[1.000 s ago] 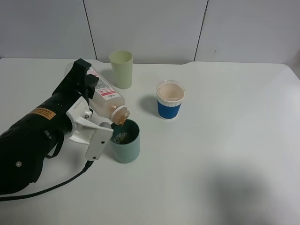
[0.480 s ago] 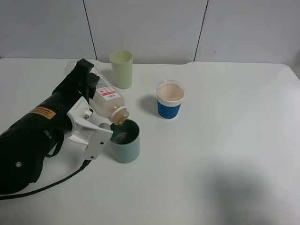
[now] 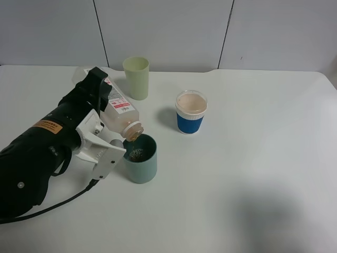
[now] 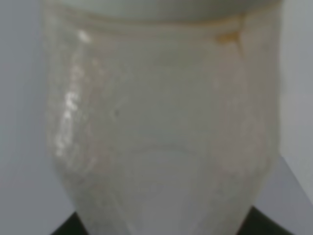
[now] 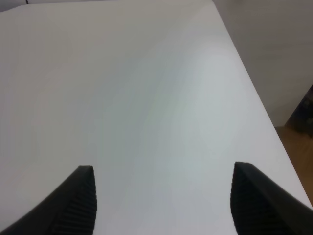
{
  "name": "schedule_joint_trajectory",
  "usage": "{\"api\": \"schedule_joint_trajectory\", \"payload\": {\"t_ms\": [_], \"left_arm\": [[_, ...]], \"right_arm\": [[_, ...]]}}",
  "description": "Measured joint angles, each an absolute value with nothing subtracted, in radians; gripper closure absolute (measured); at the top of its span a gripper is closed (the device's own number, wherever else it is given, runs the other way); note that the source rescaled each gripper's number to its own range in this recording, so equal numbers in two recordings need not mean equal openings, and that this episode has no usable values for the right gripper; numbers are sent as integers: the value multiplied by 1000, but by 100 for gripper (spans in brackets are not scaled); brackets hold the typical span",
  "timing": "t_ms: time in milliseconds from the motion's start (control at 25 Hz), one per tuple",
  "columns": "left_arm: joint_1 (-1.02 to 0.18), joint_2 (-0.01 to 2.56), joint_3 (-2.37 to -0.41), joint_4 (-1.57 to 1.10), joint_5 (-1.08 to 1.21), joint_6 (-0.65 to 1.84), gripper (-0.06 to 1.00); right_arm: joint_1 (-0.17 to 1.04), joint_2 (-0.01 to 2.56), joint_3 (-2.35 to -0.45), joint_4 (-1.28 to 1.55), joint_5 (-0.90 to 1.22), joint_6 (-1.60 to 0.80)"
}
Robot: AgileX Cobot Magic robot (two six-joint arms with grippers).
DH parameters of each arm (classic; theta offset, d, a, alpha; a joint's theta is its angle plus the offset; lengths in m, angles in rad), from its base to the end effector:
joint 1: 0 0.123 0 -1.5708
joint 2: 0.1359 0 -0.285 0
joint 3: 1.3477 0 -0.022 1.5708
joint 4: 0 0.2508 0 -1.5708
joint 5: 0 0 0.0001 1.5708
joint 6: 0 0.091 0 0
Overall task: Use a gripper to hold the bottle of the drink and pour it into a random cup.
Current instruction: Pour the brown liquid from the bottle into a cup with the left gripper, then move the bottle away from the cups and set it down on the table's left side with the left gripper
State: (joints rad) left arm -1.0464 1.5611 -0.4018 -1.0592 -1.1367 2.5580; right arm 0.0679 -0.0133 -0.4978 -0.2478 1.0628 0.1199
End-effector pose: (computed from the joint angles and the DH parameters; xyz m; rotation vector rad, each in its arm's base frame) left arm 0.1769 -0.1622 0.1816 1.7735 0.8590 1.4176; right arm -0.0067 -0.0200 0.2784 0.0657 2.0141 -0.1767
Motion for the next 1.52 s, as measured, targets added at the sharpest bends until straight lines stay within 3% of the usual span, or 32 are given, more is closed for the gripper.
{"api": "schedule_joint_trajectory", "payload": {"t_ms": [720,1160,1520], "left_arm": [[-1046,1561,-402,-1059,-1163,2536,94],[-1046,1561,-402,-1080,-1106,2072,94],[-992,1527,-402,-1018,-1035,1490,94]], "right_arm": [[68,-13,-498,-248,1063,120],[68,-13,-498,-248,1063,120],[68,-13,-498,-248,1063,120]]}}
